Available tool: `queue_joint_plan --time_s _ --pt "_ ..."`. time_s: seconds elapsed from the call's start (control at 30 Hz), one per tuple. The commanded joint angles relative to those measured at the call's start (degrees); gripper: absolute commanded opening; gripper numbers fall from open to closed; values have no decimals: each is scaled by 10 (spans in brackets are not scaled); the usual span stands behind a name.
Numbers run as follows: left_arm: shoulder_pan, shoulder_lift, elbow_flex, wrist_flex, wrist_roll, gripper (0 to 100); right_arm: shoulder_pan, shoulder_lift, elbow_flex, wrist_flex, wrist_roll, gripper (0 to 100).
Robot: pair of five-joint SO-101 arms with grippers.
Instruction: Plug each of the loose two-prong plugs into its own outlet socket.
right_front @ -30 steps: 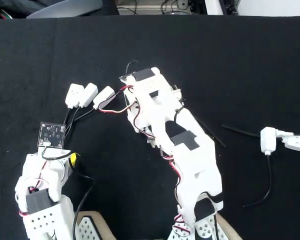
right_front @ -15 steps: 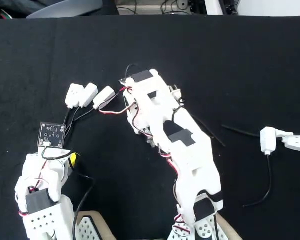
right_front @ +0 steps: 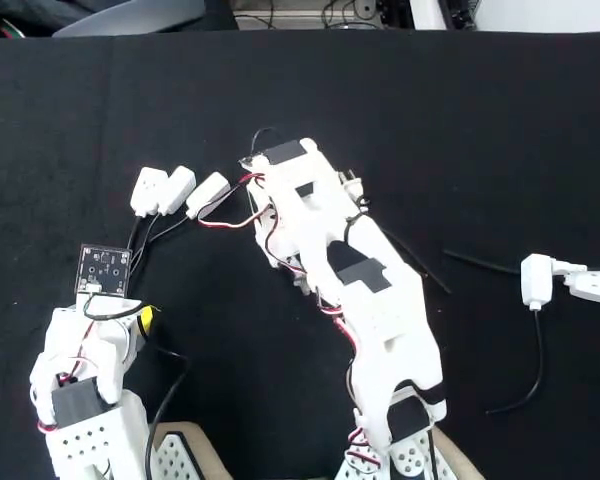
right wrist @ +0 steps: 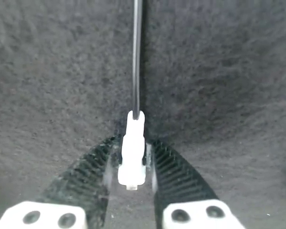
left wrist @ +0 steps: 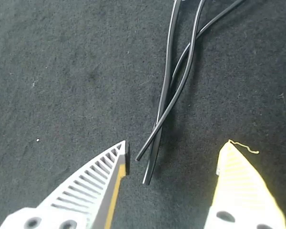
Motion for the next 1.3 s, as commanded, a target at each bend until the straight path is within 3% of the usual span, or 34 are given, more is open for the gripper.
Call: queue_joint_plan --time_s 0.0,0.23,0.63,0.97,1.13,1.27 --pt "-5 -2 10 -12 4 299 -8 -13 -27 -1 3 41" --pt "-5 -2 10 -13 4 299 -27 -116 57 -24 -21 31" --pt "-1 -2 10 -13 4 299 -39 -369 293 -181 -18 31" --pt "4 -3 10 -14 4 299 -121 -666 612 -484 -20 32" --pt "75 -3 10 -10 5 299 -143 -779 756 -663 -22 31" --pt "142 -3 10 -10 6 299 -143 -843 814 -726 -30 31"
